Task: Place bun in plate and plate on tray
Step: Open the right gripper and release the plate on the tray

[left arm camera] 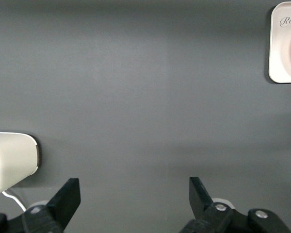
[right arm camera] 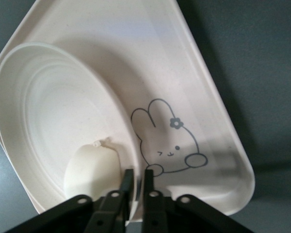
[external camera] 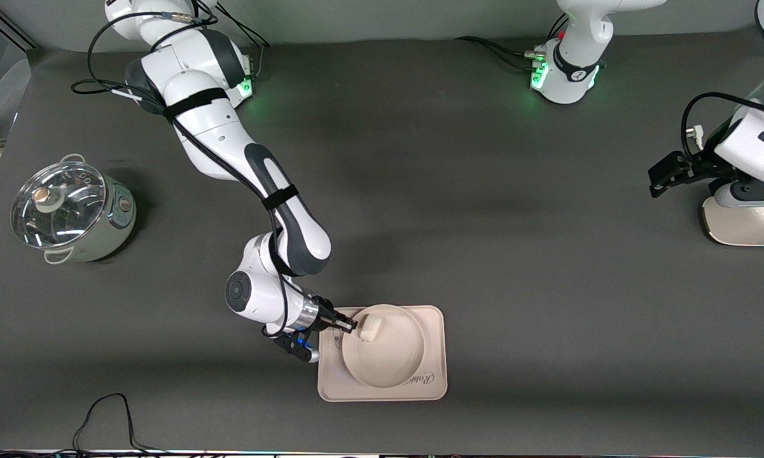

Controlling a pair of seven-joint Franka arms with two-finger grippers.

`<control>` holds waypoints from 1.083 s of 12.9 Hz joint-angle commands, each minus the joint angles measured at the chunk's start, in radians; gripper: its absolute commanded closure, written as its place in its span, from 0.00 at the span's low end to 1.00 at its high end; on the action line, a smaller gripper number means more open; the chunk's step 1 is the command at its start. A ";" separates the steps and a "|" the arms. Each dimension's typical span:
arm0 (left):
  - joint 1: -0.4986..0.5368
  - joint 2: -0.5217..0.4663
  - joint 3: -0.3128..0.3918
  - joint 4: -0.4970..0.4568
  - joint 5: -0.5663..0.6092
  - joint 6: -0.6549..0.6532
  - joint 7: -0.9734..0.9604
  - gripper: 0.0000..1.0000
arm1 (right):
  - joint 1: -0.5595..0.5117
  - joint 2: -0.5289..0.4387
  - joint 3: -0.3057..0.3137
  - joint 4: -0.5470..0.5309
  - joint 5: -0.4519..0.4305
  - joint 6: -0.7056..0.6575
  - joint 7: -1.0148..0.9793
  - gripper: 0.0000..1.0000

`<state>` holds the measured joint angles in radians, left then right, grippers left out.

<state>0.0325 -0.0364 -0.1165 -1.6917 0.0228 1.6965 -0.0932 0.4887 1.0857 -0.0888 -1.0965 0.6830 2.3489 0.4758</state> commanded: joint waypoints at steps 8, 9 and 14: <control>0.003 0.009 0.005 0.015 -0.004 -0.008 0.007 0.00 | -0.048 -0.173 -0.040 0.044 -0.245 -0.245 -0.035 0.00; 0.004 0.009 0.005 0.015 -0.004 -0.008 0.007 0.00 | -0.048 -0.223 -0.042 0.024 -0.297 -0.288 -0.052 0.00; 0.004 0.012 0.006 0.015 -0.004 -0.009 0.006 0.00 | -0.053 -0.566 -0.085 -0.207 -0.523 -0.471 -0.103 0.00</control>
<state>0.0329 -0.0288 -0.1110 -1.6919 0.0225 1.6965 -0.0932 0.4308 0.7027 -0.1635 -1.1123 0.2333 1.9109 0.4238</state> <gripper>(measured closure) 0.000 0.000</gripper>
